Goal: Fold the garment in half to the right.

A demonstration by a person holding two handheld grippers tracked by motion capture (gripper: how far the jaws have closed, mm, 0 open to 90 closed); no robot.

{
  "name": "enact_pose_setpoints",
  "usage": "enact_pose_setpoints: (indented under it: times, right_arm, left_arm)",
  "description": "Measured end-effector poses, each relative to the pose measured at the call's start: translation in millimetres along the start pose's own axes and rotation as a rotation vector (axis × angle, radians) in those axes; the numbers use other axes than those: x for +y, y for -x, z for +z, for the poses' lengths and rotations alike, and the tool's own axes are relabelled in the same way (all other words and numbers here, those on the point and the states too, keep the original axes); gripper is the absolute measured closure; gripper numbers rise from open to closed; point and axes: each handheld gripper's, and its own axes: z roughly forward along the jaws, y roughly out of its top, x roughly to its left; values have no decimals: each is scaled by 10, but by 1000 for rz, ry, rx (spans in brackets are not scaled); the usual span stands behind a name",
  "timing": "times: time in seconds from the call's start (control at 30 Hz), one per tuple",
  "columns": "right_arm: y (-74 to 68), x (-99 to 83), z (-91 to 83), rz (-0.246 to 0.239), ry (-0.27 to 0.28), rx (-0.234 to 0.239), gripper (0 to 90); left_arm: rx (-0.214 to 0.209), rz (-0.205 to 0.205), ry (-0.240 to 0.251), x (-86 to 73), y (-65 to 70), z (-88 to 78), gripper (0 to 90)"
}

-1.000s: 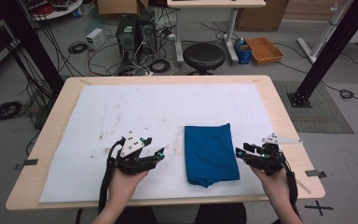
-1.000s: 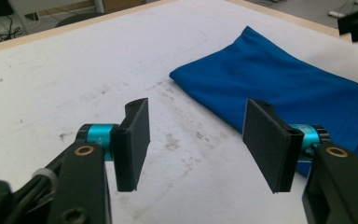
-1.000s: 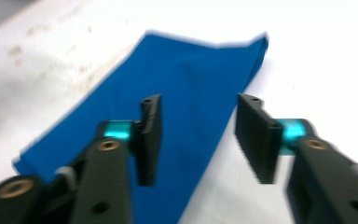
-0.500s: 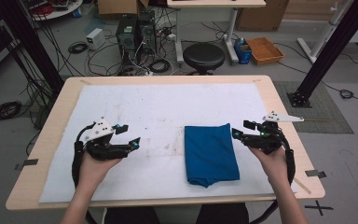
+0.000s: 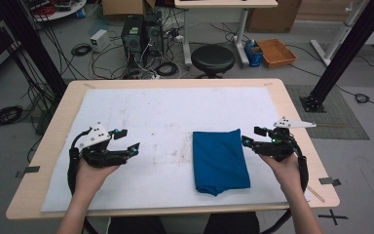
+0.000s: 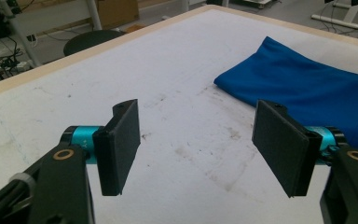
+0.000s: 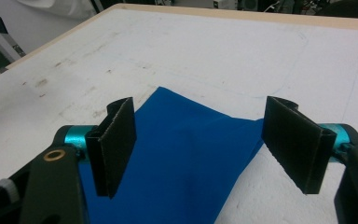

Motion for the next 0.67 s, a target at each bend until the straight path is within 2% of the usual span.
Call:
enact_pose_setpoints:
  times: [0.1, 0.67]
  right_arm:
    - [14, -6, 0, 4, -2, -1, 260]
    - [61, -31, 18, 9, -12, -4, 259]
  left_arm:
    - [-13, -9, 11, -8, 1, 3, 323]
    - [-10, -8, -3, -19, -10, -1, 323]
